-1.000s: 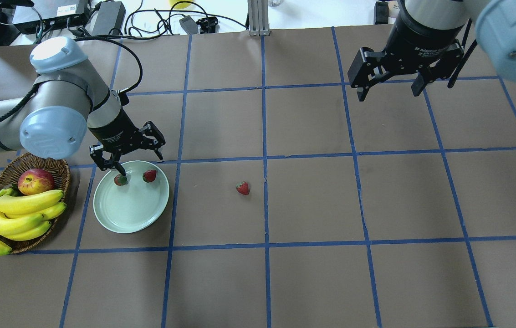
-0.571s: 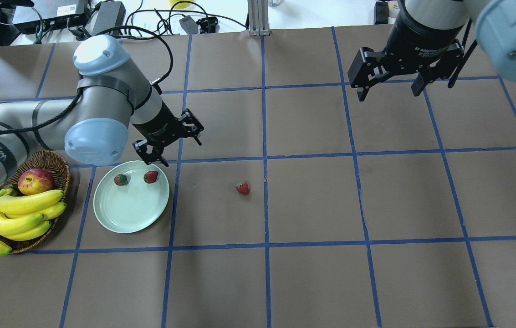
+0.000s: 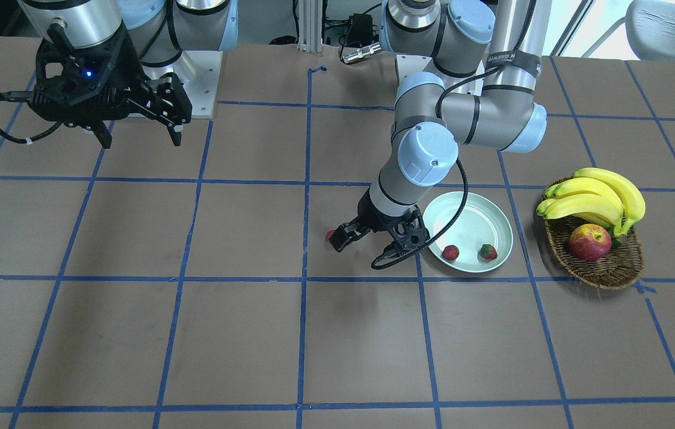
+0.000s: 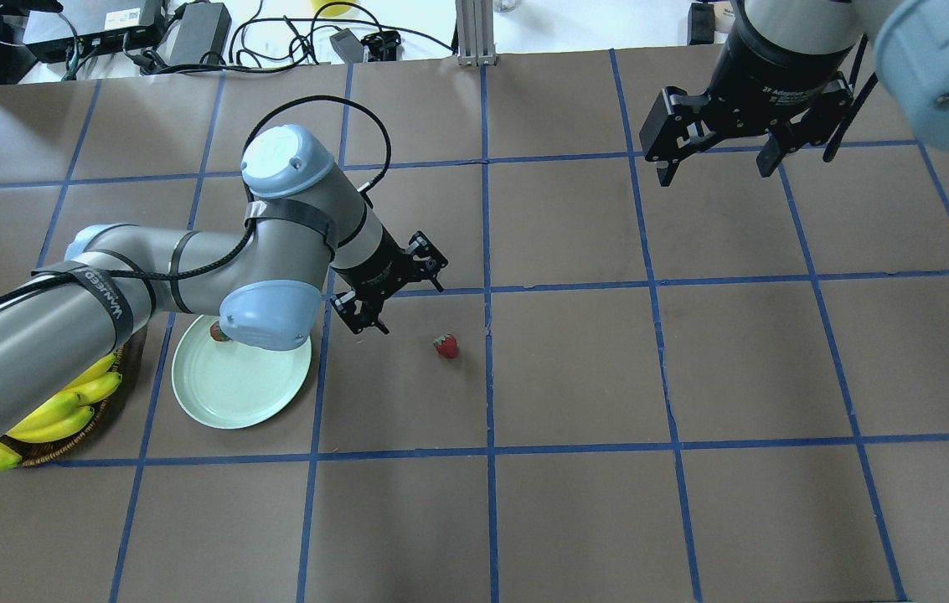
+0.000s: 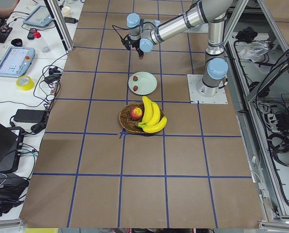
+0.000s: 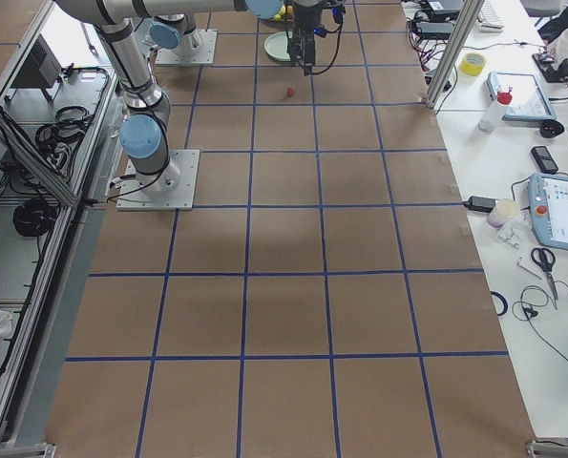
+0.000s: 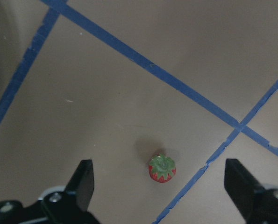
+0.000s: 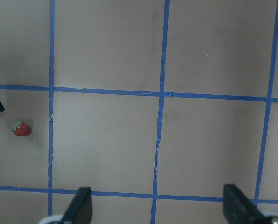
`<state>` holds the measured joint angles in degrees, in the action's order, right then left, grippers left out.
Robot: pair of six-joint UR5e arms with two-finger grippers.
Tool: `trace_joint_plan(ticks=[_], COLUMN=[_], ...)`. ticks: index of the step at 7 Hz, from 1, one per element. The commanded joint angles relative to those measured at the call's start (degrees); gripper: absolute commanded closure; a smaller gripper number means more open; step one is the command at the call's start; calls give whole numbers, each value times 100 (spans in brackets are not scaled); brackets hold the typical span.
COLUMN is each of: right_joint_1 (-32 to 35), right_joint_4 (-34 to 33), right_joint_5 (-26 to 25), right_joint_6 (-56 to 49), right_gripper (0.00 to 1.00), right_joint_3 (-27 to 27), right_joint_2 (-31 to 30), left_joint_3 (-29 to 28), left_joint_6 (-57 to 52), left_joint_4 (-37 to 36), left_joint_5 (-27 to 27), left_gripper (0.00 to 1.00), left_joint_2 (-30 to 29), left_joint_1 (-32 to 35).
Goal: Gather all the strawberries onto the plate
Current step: 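Reach the left gripper to the last strawberry and grasp it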
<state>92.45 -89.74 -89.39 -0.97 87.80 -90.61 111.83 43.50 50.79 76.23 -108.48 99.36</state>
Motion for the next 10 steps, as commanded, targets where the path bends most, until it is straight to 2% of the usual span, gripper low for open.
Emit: trace_joint_plan(ticks=[1, 2, 3, 4, 9, 10], right_joint_1=[-7, -7, -7, -7, -7, -7], right_joint_4=[0, -9, -9, -9, -9, -9], right_joint_5=[0, 0, 0, 0, 0, 0], right_joint_6=[0, 0, 9, 0, 0, 0], right_gripper=[0, 0, 0, 0, 0, 0], right_joint_3=[0, 0, 0, 0, 0, 0], right_joint_2=[0, 8, 9, 9, 9, 9], left_joint_3=[128, 119, 119, 137, 67, -47], left_joint_6=[333, 352, 352, 335, 264, 238], left_joint_4=[-236, -236, -236, -227, -218, -157], left_joint_5=[-168, -378, -433, -416, -117, 162], left_gripper=[0, 3, 45, 99, 100, 100], left_joint_2=[-313, -340, -349, -349, -192, -104], left_joint_1=[119, 154, 154, 154, 146, 119])
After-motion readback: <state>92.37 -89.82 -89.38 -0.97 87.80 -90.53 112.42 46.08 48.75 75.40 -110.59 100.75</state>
